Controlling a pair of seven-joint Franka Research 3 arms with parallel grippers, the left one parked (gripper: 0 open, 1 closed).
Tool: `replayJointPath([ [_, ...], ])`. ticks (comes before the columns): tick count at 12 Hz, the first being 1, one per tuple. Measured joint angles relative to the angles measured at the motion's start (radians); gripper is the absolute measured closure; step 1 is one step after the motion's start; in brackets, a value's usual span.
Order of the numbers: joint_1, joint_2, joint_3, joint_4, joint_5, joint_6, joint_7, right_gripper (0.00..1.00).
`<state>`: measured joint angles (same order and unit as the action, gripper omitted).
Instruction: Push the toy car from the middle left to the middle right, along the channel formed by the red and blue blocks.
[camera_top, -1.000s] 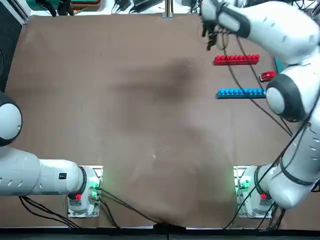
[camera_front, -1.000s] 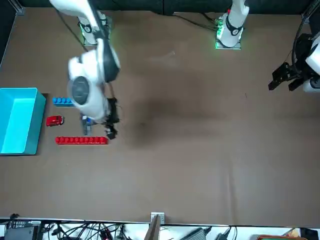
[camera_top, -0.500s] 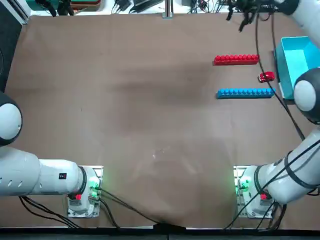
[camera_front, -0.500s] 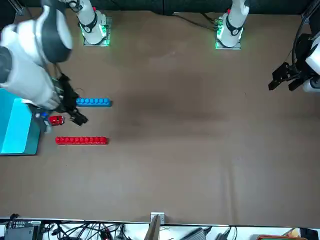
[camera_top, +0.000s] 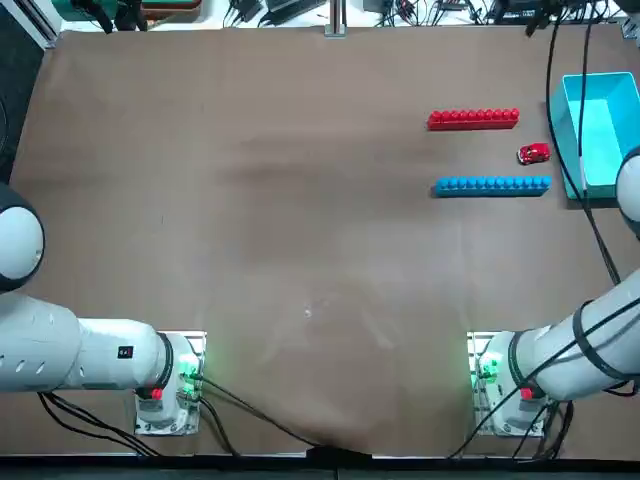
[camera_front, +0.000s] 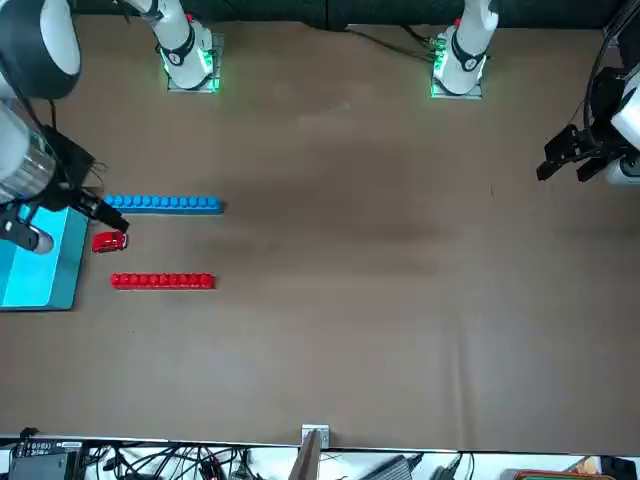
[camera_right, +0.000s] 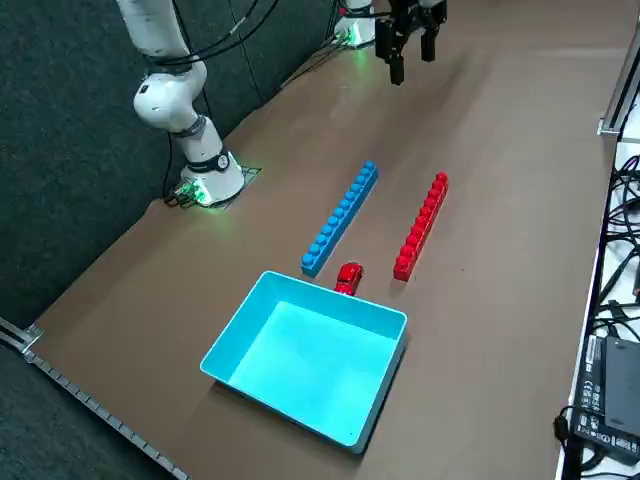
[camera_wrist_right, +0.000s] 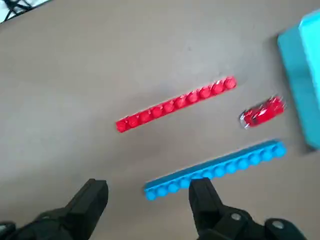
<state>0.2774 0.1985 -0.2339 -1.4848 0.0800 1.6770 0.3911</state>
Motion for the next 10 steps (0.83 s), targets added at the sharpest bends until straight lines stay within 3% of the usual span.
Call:
replayJointPath([
  [6, -0.002, -0.095, 0.004, -0.007, -0.038, -0.056, -0.312, 0.00],
  [10, -0.005, -0.112, 0.004, -0.011, -0.038, -0.060, -0.335, 0.00],
])
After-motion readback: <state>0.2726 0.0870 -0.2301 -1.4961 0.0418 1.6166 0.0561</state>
